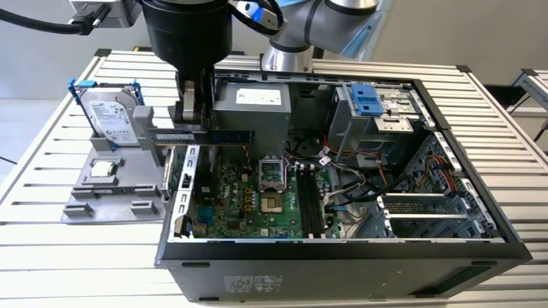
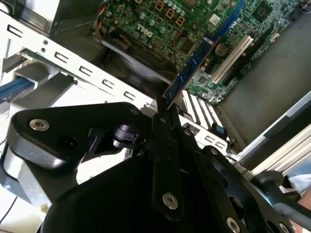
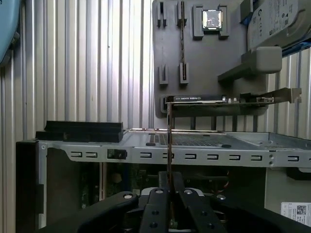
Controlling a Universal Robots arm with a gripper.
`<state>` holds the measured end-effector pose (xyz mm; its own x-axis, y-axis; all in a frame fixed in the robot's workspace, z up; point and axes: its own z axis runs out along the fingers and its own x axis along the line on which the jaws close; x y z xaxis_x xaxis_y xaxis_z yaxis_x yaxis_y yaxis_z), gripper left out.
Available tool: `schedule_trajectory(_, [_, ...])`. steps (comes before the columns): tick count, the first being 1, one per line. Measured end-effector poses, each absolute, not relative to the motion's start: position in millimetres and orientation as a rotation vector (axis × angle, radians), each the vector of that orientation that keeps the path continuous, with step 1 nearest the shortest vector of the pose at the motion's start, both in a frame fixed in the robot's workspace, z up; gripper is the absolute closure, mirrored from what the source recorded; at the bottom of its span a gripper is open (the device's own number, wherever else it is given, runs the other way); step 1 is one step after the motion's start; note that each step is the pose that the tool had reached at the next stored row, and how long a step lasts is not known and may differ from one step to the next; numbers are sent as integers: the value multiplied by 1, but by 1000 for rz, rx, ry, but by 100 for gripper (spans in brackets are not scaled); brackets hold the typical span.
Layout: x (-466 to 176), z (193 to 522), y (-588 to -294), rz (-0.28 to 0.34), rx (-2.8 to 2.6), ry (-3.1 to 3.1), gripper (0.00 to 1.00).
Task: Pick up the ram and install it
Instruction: 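Pick up the ram and move it above insertion slot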
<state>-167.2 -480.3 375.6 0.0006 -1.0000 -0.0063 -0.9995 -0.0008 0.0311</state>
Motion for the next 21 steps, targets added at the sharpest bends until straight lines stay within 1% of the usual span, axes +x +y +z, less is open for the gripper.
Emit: schedule_trajectory(21, [-137,376,-480,-44,2208,-2207,100])
